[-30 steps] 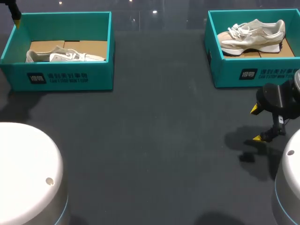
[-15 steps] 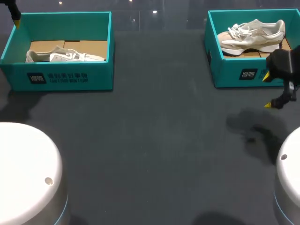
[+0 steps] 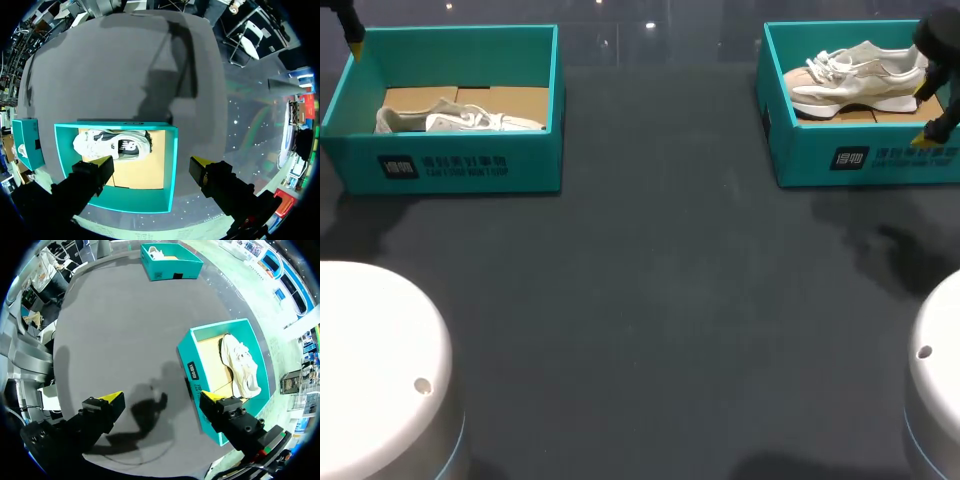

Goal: Take the shoe out of the shoebox, open the shoe tongue, remove and reinsert the insole, then place the shoe into the shoebox

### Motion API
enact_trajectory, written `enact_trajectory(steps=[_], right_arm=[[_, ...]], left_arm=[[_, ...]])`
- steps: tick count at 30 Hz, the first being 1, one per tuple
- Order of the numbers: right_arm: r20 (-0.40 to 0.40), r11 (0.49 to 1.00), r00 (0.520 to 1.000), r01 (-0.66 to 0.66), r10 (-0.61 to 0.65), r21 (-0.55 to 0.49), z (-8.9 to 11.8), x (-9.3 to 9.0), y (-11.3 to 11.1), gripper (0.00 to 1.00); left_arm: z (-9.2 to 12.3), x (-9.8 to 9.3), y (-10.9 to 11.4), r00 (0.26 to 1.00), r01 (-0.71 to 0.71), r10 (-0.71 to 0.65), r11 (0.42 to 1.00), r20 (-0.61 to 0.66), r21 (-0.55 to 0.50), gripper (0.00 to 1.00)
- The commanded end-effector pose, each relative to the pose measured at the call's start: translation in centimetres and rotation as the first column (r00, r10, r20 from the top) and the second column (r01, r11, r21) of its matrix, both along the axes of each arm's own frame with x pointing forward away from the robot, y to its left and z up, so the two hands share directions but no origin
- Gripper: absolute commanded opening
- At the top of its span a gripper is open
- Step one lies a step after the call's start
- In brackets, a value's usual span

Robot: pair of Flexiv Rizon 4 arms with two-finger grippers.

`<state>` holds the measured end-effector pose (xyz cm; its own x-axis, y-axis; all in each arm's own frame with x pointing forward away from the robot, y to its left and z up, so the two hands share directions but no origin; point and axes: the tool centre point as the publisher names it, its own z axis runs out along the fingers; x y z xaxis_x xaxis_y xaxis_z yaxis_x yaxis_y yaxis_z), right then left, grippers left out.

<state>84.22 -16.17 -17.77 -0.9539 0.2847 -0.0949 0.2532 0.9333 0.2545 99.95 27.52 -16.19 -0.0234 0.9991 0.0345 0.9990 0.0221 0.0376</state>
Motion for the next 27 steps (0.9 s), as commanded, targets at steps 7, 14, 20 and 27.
enact_trajectory(steps=[7, 14, 20, 27], right_arm=[[-0.066, 0.978, 0.976, 0.204, -0.206, -0.046, 1.1, 6.2, -0.4, 1.0], [-0.082, 0.853, 0.853, 0.503, -0.516, -0.142, 3.4, 14.3, -1.3, 1.0], [-0.18, 0.705, 0.683, 0.698, -0.708, -0.125, 3.0, 18.9, -2.7, 1.0], [-0.18, 0.705, 0.683, 0.698, -0.708, -0.125, 3.0, 18.9, -2.7, 1.0]], left_arm=[[0.0, -0.1, 0.0, 1.0, 0.0, 0.0, 1.0, 0.001, 0.003, 1.0], [0.0, -0.1, 0.0, 1.0, 0.0, 0.0, 1.0, 0.001, 0.003, 1.0], [0.0, -0.1, 0.0, 1.0, 0.0, 0.0, 1.0, 0.001, 0.003, 1.0], [0.0, -0.1, 0.0, 1.0, 0.0, 0.0, 1.0, 0.001, 0.003, 1.0]])
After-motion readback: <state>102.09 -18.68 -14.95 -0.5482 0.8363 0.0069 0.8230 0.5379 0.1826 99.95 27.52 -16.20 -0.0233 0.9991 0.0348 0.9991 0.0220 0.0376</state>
